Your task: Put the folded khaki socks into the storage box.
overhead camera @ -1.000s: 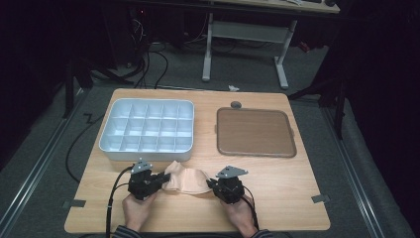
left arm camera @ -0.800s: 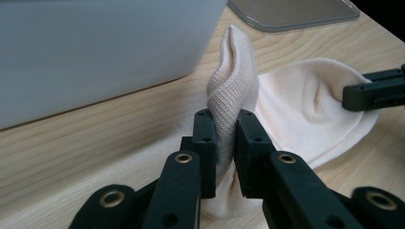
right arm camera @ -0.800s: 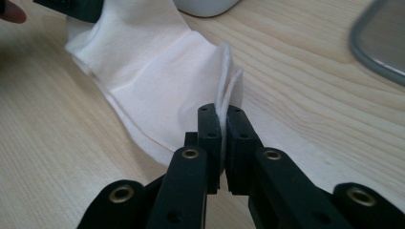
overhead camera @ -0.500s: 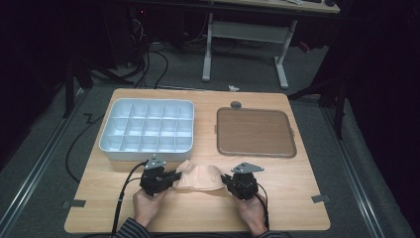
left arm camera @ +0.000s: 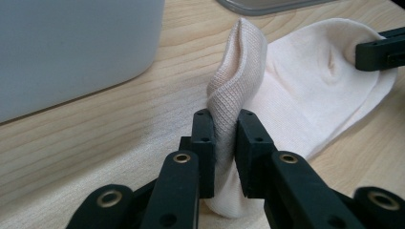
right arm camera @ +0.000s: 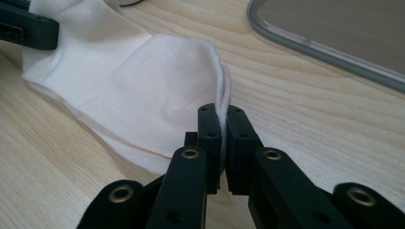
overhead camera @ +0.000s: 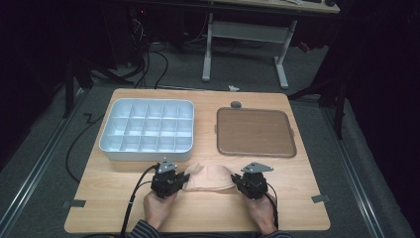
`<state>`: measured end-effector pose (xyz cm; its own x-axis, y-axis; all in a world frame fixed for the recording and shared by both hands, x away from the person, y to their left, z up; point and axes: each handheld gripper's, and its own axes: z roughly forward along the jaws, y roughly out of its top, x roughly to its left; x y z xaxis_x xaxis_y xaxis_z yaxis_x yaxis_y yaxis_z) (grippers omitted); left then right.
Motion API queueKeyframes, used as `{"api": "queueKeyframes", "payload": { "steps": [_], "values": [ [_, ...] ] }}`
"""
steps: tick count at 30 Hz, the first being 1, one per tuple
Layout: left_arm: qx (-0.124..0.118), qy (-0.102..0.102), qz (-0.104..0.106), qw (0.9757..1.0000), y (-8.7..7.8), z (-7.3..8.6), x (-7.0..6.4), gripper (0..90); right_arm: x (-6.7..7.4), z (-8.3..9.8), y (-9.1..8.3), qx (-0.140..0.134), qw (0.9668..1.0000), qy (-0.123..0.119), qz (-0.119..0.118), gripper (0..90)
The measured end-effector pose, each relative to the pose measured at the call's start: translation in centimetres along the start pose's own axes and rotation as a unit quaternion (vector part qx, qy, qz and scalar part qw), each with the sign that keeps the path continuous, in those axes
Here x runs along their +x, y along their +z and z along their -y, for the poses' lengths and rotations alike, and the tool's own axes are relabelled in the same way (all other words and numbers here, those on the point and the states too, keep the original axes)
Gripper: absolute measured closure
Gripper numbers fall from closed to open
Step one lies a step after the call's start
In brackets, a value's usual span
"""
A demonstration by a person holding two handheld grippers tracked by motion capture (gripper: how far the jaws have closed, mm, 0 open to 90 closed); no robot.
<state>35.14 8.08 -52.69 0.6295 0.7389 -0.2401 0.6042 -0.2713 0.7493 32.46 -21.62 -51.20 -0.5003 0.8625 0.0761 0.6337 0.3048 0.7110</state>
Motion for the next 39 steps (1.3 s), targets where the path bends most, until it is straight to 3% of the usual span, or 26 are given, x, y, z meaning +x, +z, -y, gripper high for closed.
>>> {"api": "queueKeyframes", "payload": {
  "steps": [6,14,19,25,35,39],
  "values": [
    [0.015,0.032,-0.033,0.9988,0.1,0.2,-0.1,77.7,0.1,0.6,0.8,-0.004,1.0000,0.003,-0.003,86.3],
    [0.020,0.035,-0.054,0.9977,0.0,0.3,0.2,65.6,0.2,0.6,1.4,-0.001,1.0000,-0.006,-0.001,85.8],
    [0.002,0.010,-0.045,0.9990,-0.8,0.0,0.9,54.7,0.1,0.6,1.4,-0.003,1.0000,-0.003,-0.002,81.5],
    [-0.009,-0.016,-0.030,0.9994,-1.4,-0.3,2.2,51.5,-0.1,0.7,1.3,-0.005,1.0000,-0.007,0.001,78.2],
    [0.001,-0.019,-0.015,0.9997,-0.3,-0.2,2.6,51.0,-0.5,0.5,1.0,-0.015,0.9997,0.001,0.020,68.7],
    [0.006,-0.016,-0.018,0.9997,0.0,-0.2,2.5,51.4,-0.1,0.2,0.0,-0.048,0.9986,0.008,0.021,65.5]
  ]
}}
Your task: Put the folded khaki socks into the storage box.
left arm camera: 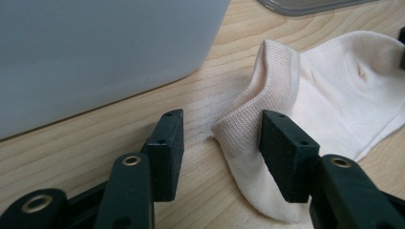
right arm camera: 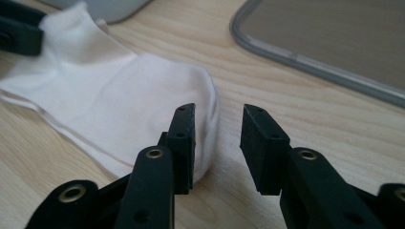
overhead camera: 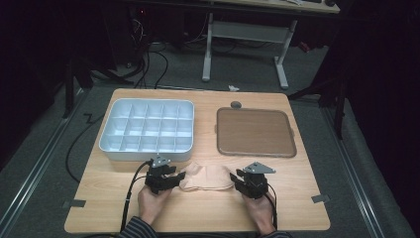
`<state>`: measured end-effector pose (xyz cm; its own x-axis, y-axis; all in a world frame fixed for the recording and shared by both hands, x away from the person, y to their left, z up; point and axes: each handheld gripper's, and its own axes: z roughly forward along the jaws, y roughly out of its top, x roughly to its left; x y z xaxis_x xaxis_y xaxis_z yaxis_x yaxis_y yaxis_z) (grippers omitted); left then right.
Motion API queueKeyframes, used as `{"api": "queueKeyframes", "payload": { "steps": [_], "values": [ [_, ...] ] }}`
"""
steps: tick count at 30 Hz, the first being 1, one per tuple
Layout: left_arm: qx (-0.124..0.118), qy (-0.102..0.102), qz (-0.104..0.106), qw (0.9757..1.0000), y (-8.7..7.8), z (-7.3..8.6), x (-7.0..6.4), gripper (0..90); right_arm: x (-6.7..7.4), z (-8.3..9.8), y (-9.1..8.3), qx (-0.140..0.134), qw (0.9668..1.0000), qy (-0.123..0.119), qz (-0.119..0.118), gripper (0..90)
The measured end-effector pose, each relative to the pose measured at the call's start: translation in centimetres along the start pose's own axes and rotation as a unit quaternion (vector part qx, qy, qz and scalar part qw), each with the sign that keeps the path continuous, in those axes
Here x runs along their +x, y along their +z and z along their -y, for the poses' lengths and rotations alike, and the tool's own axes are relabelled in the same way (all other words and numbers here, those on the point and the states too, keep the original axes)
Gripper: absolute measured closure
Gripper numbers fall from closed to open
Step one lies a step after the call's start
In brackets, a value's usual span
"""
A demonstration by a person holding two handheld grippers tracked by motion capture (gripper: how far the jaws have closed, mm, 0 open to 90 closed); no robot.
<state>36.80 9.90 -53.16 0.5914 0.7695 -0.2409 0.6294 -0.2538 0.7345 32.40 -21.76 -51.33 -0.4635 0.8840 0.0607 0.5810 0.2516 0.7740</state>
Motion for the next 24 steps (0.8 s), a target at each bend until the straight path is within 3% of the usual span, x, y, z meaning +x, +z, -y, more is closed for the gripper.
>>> {"api": "queueKeyframes", "payload": {
  "steps": [2,7,10,12,16,24],
  "values": [
    [0.000,0.004,-0.002,1.0000,0.1,0.1,-0.2,52.1,0.5,-0.4,-0.6,-0.018,0.9998,-0.007,-0.009,67.2],
    [0.002,0.014,-0.005,0.9999,0.1,0.1,-0.3,52.9,2.5,-1.4,-0.8,-0.028,0.9983,-0.033,-0.039,74.8],
    [0.017,0.015,-0.007,0.9997,0.1,-0.3,-0.4,54.0,3.7,-1.6,0.0,-0.019,0.9971,-0.043,-0.060,76.8],
    [0.028,0.028,-0.015,0.9991,0.2,-0.5,-0.7,54.5,4.7,-1.6,0.9,-0.008,0.9960,-0.051,-0.072,78.1],
    [0.032,0.051,-0.025,0.9979,0.3,-0.5,-1.1,58.1,6.3,-1.6,2.1,0.007,0.9945,-0.067,-0.081,80.7],
    [0.032,0.056,-0.025,0.9976,0.3,-0.5,-1.2,66.5,7.6,-2.0,4.5,0.025,0.9937,-0.065,-0.087,84.3]
  ]
}}
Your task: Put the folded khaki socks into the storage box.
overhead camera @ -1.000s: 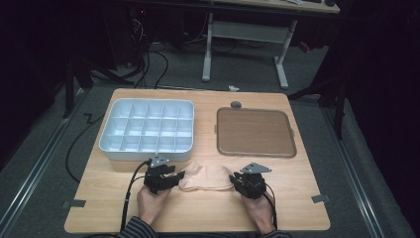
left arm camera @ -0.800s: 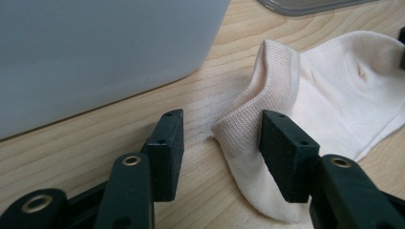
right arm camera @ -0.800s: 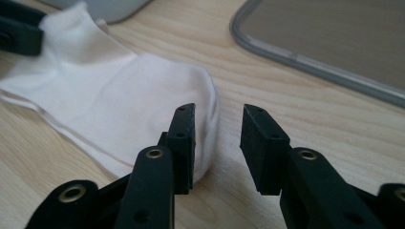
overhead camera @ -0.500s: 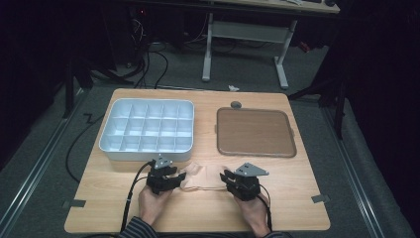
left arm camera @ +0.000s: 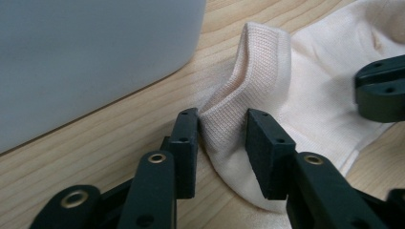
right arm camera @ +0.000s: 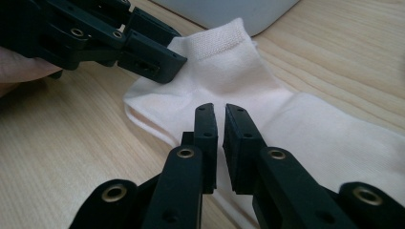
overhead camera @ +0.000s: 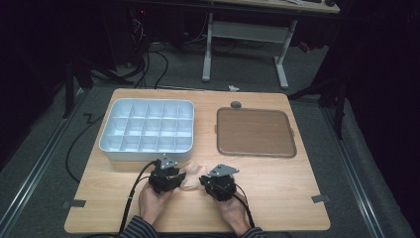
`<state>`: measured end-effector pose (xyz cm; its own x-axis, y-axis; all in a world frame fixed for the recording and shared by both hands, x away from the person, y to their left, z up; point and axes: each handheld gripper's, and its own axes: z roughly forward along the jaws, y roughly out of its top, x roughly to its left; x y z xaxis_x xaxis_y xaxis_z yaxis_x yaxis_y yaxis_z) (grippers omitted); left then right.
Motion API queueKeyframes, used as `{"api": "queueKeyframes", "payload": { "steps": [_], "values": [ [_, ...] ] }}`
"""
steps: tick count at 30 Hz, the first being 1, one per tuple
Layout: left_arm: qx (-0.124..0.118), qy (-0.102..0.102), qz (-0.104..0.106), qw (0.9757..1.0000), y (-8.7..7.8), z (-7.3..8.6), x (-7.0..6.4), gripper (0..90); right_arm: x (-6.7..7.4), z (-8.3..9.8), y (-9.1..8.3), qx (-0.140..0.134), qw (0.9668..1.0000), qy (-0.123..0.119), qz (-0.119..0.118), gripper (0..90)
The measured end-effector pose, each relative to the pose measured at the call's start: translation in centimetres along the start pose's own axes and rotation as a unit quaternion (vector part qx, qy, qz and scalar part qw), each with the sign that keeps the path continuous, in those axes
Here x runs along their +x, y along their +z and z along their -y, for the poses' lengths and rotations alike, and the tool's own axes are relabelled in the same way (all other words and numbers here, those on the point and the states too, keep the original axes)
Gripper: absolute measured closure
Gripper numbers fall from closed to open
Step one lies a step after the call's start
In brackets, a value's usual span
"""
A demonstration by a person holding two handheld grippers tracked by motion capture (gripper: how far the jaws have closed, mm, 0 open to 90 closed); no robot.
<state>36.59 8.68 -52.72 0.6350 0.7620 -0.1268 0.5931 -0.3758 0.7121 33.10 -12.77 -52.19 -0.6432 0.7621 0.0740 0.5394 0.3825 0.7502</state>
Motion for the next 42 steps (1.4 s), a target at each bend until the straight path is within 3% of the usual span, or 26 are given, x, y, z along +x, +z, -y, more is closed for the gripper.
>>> {"api": "queueKeyframes", "payload": {
  "steps": [5,14,20,24,38,42],
  "values": [
    [-0.001,-0.001,0.008,1.0000,0.1,0.0,0.0,72.4,0.1,0.2,0.9,0.017,0.9999,-0.002,-0.001,85.0],
    [-0.003,-0.017,0.039,0.9991,0.3,0.0,0.3,82.6,0.0,0.5,0.9,0.008,0.9999,0.004,-0.006,84.8],
    [0.000,-0.028,0.063,0.9976,0.0,-0.1,0.7,83.9,0.1,0.7,0.7,0.008,0.9999,0.003,-0.008,84.8],
    [-0.012,-0.034,0.081,0.9961,-0.7,-0.3,0.8,84.1,0.1,0.8,0.7,0.007,0.9999,0.002,-0.009,84.8],
    [-0.034,-0.017,0.127,0.9912,-2.7,-2.2,-0.2,84.1,0.3,0.7,0.7,0.013,0.9998,-0.004,-0.012,84.8],
    [-0.043,-0.022,0.136,0.9895,-2.9,-2.3,0.0,84.2,0.5,0.5,0.9,0.013,0.9998,-0.004,-0.017,84.9]
  ]
}}
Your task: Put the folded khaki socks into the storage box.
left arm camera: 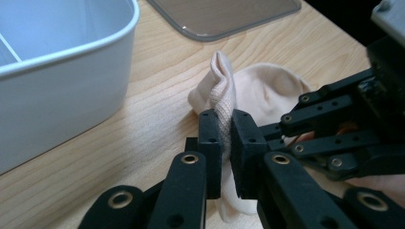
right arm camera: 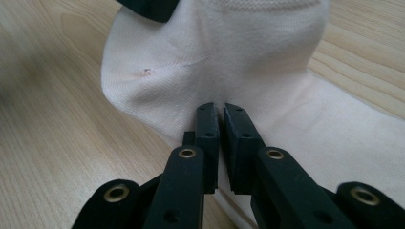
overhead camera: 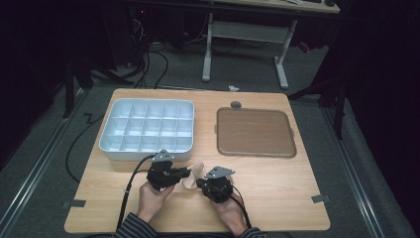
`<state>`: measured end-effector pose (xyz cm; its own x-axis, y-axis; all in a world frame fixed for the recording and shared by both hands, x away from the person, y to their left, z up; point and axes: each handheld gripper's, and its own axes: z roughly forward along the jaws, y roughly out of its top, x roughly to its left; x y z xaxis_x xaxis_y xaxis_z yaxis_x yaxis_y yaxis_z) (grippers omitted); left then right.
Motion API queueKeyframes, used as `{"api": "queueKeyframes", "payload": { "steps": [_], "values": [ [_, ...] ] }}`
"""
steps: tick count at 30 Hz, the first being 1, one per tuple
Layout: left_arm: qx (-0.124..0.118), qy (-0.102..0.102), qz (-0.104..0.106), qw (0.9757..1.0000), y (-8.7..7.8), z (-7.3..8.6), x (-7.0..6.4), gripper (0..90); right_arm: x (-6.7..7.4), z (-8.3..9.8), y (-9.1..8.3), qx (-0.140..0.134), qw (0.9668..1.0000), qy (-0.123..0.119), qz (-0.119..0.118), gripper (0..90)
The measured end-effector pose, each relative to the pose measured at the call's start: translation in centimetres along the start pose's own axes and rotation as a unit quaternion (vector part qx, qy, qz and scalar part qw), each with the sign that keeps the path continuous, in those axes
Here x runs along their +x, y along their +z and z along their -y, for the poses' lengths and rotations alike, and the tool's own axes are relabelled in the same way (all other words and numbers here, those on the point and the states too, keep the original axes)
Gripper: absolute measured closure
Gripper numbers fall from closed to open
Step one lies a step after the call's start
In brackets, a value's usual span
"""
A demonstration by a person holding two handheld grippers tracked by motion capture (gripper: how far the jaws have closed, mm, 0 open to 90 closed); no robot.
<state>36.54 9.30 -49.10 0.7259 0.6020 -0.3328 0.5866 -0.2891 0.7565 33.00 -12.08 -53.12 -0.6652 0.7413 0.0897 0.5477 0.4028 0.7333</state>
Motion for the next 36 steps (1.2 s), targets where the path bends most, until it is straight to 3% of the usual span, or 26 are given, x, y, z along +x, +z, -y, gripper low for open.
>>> {"api": "queueKeyframes", "payload": {
  "steps": [7,13,20,25,31,33,36],
  "values": [
    [-0.010,0.000,0.010,0.9999,-0.5,0.0,0.1,84.6,0.6,-0.9,0.8,0.010,0.9998,-0.012,-0.008,85.0],
    [-0.009,-0.002,0.003,1.0000,-0.6,0.1,0.2,84.6,0.8,-1.2,1.2,0.009,0.9998,-0.014,-0.013,83.1],
    [-0.013,-0.006,-0.006,0.9999,-0.8,0.1,0.4,84.6,0.5,-1.2,-0.7,-0.010,0.9999,-0.008,-0.001,77.4],
    [-0.014,-0.005,-0.012,0.9998,-1.1,0.1,0.3,84.6,-1.0,-0.7,-3.1,-0.029,0.9990,0.012,0.033,75.2],
    [-0.018,-0.005,-0.017,0.9997,-1.2,0.1,0.1,84.6,-2.8,0.4,-5.4,-0.035,0.9933,0.020,0.108,67.3],
    [-0.018,-0.005,-0.018,0.9997,-1.2,0.1,0.0,84.5,-3.4,0.9,-5.8,-0.035,0.9918,0.027,0.119,65.4],
    [-0.017,-0.005,-0.021,0.9996,-1.3,0.1,-0.1,84.6,-3.8,1.5,-6.0,-0.035,0.9914,0.045,0.118,63.7]
  ]
}}
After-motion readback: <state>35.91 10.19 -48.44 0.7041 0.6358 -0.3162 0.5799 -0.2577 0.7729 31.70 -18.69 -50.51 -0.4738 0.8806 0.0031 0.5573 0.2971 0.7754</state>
